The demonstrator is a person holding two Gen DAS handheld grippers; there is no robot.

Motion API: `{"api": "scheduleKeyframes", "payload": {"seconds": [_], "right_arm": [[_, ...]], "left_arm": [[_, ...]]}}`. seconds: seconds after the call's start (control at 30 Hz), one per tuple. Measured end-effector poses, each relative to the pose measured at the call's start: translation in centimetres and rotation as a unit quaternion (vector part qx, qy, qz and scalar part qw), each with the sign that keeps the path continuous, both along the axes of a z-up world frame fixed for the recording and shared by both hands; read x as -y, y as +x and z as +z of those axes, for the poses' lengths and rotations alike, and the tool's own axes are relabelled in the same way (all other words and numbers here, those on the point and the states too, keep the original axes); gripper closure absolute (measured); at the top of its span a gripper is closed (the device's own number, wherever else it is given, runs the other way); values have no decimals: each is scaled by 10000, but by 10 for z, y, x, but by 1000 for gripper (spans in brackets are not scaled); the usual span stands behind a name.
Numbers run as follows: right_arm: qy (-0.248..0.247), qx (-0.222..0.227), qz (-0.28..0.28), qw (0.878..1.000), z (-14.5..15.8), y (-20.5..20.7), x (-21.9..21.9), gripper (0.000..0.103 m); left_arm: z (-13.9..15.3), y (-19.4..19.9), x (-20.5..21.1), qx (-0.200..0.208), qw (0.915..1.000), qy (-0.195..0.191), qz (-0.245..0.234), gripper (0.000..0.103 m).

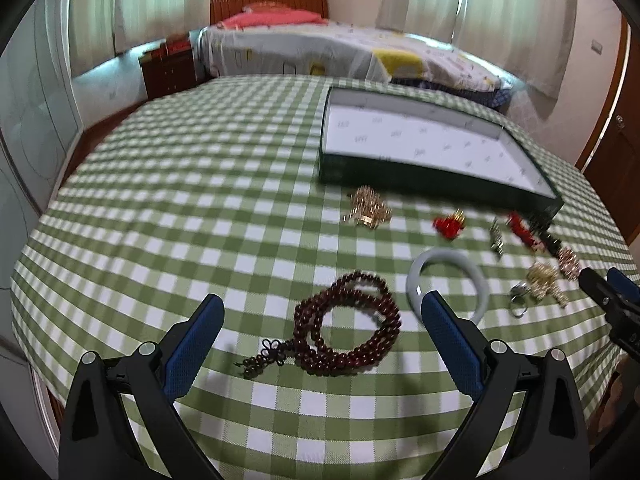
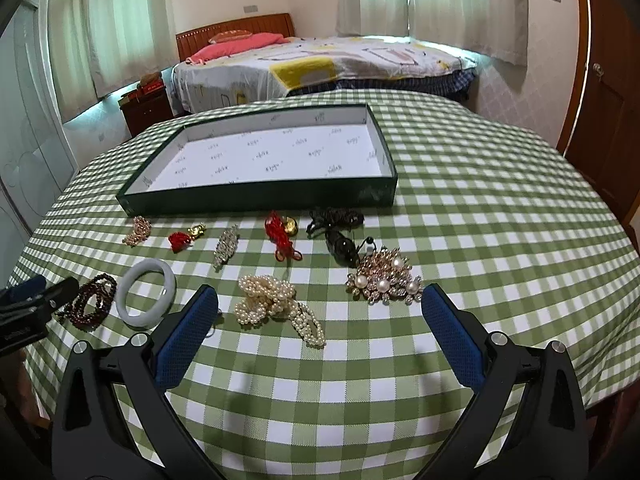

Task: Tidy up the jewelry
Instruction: 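Lower the left gripper onto the dark red bead strand and grasp it, then grasp the pearl ring with the right gripper while the left gripper lifts the bead strand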

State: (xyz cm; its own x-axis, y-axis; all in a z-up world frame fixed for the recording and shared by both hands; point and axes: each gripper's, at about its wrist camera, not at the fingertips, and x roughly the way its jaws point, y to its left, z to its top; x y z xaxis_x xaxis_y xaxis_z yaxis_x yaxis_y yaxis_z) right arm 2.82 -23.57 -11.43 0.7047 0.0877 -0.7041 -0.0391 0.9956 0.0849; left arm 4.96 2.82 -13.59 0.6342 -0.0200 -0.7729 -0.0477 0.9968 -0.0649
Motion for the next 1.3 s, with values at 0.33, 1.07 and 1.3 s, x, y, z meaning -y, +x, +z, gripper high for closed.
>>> {"api": "scheduleKeyframes", "payload": {"seconds": [0.33, 1.07, 1.3], "right_arm": [[84, -201, 42, 9998, -12, 9, 0, 4], [131, -221, 189, 9995, -15, 13, -7, 4], [213, -285, 434, 9984, -15, 13, -15, 27]], "left_arm": [[-26, 11, 12, -475, 9980, 321, -247, 7], [-16, 8, 6, -58, 9981, 431, -444, 89], [-15, 10, 5, -17, 9981, 450, -430, 91]]}}
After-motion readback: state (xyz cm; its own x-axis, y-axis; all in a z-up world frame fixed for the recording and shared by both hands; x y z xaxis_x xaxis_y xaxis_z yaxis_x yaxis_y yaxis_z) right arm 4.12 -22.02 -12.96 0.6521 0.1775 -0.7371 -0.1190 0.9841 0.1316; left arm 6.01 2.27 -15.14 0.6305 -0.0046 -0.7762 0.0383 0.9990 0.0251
